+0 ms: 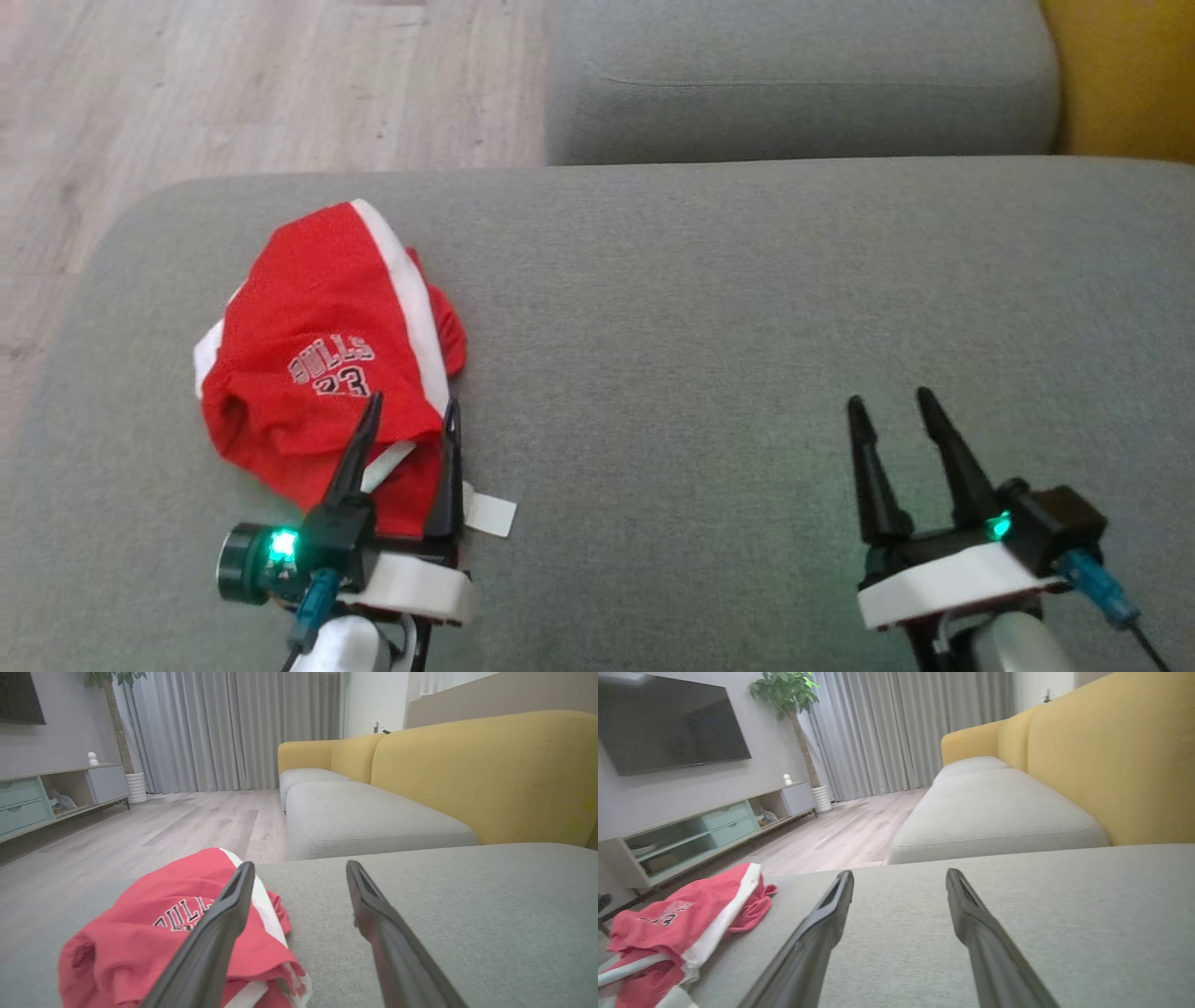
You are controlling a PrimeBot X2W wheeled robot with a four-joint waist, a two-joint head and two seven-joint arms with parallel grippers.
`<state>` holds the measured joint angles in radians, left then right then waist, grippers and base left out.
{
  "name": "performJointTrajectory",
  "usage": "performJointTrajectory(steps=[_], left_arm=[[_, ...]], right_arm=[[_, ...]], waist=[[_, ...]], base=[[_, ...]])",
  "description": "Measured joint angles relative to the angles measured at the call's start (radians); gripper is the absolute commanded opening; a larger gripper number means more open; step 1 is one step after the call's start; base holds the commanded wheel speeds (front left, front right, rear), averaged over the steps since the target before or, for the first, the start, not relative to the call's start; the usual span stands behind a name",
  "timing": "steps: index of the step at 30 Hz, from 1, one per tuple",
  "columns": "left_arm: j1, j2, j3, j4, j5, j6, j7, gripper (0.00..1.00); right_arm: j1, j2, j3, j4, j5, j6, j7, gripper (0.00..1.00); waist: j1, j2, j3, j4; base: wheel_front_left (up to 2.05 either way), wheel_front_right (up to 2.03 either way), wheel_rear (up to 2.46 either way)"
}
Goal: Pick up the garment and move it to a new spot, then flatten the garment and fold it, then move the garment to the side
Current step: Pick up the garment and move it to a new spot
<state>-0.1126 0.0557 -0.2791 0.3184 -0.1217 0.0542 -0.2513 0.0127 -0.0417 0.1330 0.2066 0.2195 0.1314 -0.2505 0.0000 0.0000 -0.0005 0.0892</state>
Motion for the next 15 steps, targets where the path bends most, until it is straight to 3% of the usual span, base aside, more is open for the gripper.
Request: performJointTrajectory(steps=[15], left_arm=[[0.038,-0.001,0.054,0.000,0.019,-0.004,-0.001,1.00]], right_arm=[[0.004,-0.001,0.075,-0.012,0.058,0.000,0.000,1.00]], waist=[[0.0000,0.0000,-0.018,0.151]], base=[[0.00,0.00,0.00]])
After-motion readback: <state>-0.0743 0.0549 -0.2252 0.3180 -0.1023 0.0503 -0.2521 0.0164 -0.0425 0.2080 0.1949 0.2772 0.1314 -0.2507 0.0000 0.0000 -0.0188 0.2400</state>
